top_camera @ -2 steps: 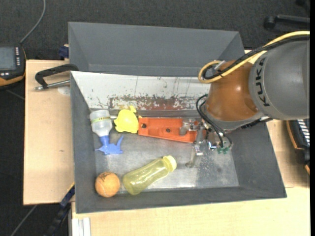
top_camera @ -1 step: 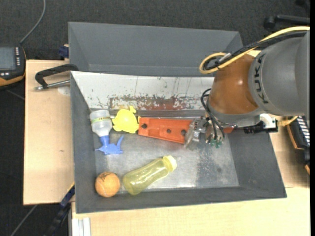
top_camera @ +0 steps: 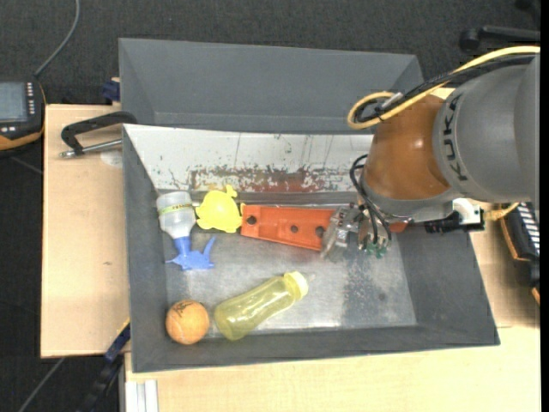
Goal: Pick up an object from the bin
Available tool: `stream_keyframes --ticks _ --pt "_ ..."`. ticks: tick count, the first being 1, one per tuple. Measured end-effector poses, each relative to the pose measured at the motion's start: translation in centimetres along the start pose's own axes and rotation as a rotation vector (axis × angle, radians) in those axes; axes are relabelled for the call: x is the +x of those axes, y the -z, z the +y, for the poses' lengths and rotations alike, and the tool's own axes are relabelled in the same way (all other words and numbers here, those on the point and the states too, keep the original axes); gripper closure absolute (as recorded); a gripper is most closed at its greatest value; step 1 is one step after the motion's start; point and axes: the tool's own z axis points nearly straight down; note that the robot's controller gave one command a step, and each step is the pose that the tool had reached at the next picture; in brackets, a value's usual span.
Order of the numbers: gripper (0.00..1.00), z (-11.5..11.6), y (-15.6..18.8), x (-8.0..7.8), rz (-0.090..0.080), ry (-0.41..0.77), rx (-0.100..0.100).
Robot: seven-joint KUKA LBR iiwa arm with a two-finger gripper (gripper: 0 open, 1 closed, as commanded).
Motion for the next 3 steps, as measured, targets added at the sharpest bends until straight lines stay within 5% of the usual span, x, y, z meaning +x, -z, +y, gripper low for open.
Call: stream_keyframes --ticks 2,3 --pt "1.0 1.7 -0.7 -3.7 -0.005 -0.007 -0.003" --pt "1.0 1.1 1.0 -3.0 -0.006 0.004 -0.003"
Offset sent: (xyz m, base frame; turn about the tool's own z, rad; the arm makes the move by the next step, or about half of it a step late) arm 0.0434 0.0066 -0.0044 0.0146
